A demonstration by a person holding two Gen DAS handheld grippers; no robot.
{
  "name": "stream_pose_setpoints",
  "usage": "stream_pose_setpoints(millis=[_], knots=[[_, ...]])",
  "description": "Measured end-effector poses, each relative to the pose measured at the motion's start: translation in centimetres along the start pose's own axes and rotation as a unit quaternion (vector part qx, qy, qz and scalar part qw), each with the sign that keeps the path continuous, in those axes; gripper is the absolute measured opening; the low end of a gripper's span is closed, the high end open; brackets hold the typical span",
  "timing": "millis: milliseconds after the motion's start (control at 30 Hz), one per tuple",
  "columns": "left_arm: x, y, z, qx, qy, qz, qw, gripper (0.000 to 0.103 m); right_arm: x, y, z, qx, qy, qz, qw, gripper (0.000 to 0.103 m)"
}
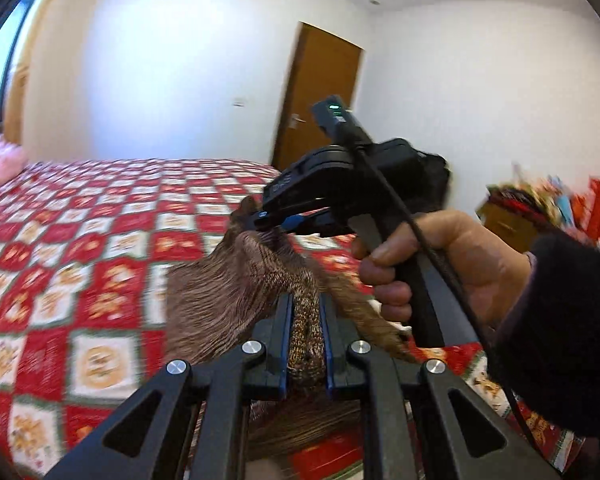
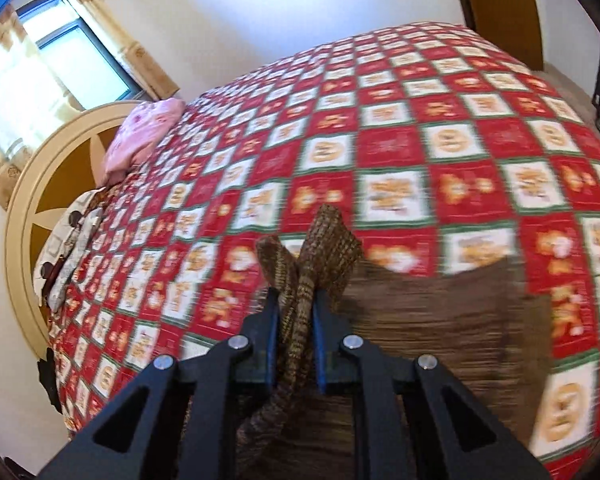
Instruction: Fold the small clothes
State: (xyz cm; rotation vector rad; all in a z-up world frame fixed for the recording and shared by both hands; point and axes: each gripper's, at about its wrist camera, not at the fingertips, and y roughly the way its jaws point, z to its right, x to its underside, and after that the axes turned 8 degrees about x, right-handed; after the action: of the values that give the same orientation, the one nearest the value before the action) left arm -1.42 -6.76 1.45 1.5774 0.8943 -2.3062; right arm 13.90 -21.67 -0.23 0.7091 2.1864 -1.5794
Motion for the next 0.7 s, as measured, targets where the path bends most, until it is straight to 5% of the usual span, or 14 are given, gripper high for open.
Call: stream_pose_setpoints(millis=[367,700], knots=[[1.4,6.8,3.8,0.039,0.024,-0.068,0.9966,0.012,1.9,1.1,6.9,-0.036,0.044,-0.004,0.998,0.017],[1.6,8.2,6.0,0.038,0.027,-0.1,0.9939,0.012,2.4,1.5,8.7,-0.027,0.031,0.001,0.999,0.017]])
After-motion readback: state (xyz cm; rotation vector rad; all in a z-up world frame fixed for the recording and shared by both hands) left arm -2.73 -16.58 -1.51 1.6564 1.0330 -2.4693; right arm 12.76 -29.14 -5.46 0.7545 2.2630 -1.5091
